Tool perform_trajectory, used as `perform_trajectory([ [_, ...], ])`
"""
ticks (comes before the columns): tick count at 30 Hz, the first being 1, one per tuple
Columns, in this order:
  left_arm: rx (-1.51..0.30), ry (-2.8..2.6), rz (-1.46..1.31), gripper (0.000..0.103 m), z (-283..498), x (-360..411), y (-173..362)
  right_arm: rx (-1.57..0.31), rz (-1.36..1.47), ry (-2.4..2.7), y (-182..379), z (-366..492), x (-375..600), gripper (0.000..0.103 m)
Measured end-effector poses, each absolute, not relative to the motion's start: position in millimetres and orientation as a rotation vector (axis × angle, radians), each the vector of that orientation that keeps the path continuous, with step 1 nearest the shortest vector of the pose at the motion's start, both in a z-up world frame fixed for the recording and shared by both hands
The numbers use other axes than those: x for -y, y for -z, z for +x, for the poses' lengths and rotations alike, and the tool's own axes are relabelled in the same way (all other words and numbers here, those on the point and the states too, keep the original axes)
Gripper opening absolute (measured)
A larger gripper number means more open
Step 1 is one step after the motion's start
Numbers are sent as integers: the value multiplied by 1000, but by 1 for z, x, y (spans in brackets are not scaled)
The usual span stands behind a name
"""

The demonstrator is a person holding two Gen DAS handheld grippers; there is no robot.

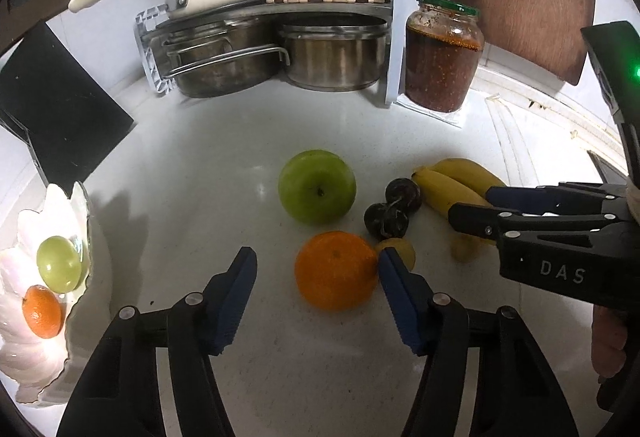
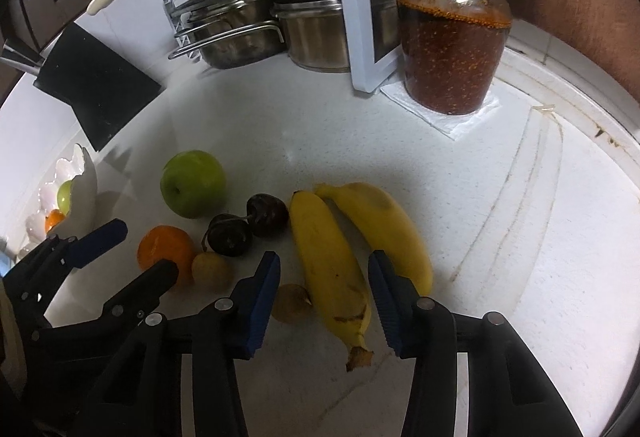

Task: Organize fruits
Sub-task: 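Grasp the second orange with the left tool while the right tool grasps a yellow banana, then lift and carry the orange and banana over the glass bowl with both tools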

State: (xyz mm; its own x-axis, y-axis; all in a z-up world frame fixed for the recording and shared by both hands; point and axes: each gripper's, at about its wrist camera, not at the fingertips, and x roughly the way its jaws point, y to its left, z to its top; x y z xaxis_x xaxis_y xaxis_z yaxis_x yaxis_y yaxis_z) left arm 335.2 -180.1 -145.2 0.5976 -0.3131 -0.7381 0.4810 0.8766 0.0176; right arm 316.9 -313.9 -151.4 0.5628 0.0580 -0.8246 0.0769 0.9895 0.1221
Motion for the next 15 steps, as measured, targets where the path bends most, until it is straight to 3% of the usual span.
perform_trajectory([
  [6, -830, 483, 206, 58, 344, 180, 151, -980, 148, 9, 155, 324, 313, 44],
  [10, -859, 485, 196, 47, 348, 181, 156, -987, 142, 18, 156, 326, 314, 40],
  [15, -848, 477, 203, 46, 345, 182, 156, -987, 128, 24, 157, 327, 313, 35],
])
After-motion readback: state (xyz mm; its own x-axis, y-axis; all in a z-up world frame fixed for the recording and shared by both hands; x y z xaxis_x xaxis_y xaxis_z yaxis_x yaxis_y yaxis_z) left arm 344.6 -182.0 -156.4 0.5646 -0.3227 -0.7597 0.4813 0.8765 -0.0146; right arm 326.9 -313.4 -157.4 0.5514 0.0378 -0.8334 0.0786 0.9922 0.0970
